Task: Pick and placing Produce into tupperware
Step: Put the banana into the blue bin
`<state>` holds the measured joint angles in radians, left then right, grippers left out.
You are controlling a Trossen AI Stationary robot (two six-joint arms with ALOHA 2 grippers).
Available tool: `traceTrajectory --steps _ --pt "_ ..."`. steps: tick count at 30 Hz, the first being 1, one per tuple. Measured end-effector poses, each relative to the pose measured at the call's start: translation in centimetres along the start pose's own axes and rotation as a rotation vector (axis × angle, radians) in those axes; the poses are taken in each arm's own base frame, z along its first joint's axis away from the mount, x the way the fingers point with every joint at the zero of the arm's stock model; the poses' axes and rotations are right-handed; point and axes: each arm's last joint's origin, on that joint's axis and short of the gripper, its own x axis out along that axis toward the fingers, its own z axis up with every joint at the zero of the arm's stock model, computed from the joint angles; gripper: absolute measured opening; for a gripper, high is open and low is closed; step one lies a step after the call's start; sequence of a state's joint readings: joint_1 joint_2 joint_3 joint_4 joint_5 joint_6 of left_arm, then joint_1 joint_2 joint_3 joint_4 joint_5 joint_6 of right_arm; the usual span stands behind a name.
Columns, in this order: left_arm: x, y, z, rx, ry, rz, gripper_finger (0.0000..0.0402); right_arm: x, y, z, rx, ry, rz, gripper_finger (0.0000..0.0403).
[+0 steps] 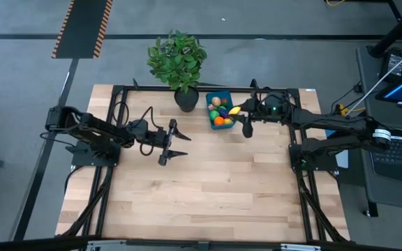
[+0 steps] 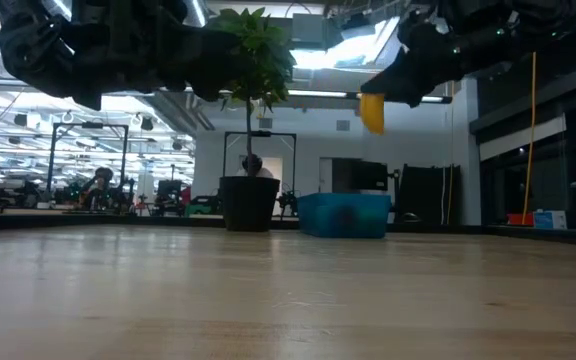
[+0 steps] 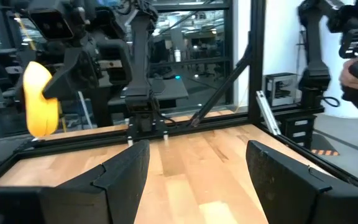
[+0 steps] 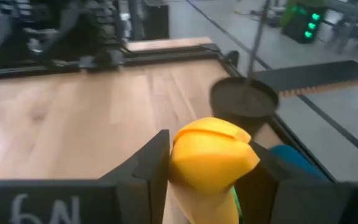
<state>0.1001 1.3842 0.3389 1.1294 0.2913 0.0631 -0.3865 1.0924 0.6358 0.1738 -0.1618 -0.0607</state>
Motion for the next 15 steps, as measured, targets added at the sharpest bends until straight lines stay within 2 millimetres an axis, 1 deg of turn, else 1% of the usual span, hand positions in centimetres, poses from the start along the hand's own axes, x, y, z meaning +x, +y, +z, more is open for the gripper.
traceTrajectory --steps 2,8,15 --pt "0.0 0.07 0.0 0.0 0.002 0.025 0.0261 -0.01 -0.27 -0.23 0.01 0.011 -0.056 0.0143" --pt "-0.02 0.31 -0.04 0.0 0.009 0.109 0.0261 -0.08 -1.04 -0.31 0.053 0.02 -0.306 0.0143" --pt "-0.02 0.32 -0.32 -0.006 0.037 0.115 0.0261 -0.09 -1.06 -0.53 0.035 0.047 -0.319 0.0143"
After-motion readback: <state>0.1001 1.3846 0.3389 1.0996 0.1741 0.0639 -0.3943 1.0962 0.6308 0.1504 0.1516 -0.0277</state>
